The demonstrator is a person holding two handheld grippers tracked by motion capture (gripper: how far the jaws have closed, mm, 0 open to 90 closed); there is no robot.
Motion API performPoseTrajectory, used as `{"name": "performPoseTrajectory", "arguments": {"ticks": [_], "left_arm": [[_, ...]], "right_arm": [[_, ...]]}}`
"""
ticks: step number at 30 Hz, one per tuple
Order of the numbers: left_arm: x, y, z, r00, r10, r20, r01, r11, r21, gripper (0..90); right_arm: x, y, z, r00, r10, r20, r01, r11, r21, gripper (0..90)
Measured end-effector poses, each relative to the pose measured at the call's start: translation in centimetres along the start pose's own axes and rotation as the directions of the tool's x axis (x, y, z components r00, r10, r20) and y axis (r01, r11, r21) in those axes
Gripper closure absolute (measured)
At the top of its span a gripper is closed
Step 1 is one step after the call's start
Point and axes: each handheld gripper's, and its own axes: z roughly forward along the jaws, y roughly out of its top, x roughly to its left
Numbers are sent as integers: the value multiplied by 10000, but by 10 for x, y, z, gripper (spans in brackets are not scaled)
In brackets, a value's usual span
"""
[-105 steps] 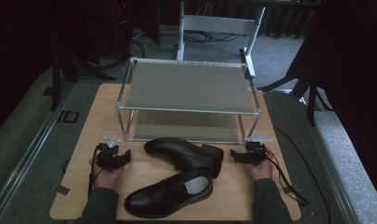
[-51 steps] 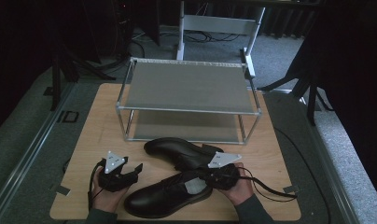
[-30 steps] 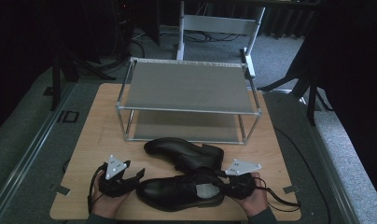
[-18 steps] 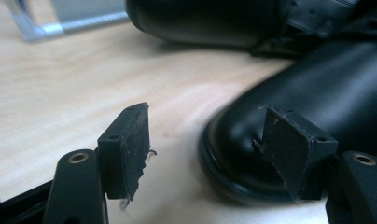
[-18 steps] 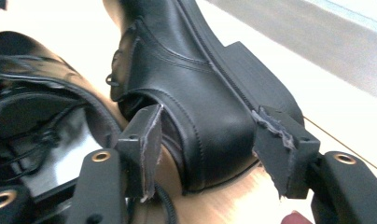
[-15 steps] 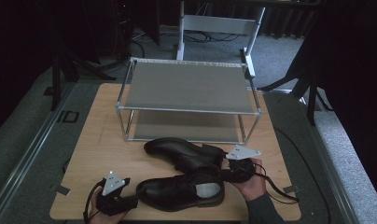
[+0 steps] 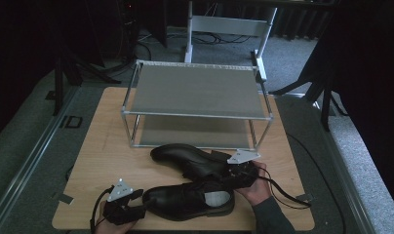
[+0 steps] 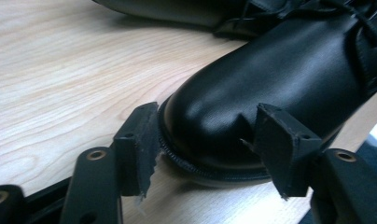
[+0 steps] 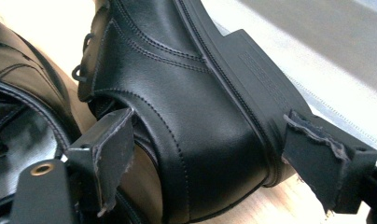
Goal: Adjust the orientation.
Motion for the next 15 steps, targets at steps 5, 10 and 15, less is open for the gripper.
{"name": "performPoseTrajectory", "arguments": {"ticks": [5, 10, 15], "left_arm": [[-2, 8, 4, 9997, 249, -5, -249, 9997, -58, 434], [-2, 17, 11, 9989, 455, 66, -455, 9989, -82, 445], [-9, 23, 11, 9951, 893, -416, -890, 9960, 86, 449]], "right_arm": [[-3, 1, 2, 10000, 61, 37, -61, 9999, 90, 139], [-4, 0, 3, 10000, 68, 28, -68, 10000, 44, 135], [-5, 0, 2, 10000, 57, -15, -57, 10000, -14, 134]]}}
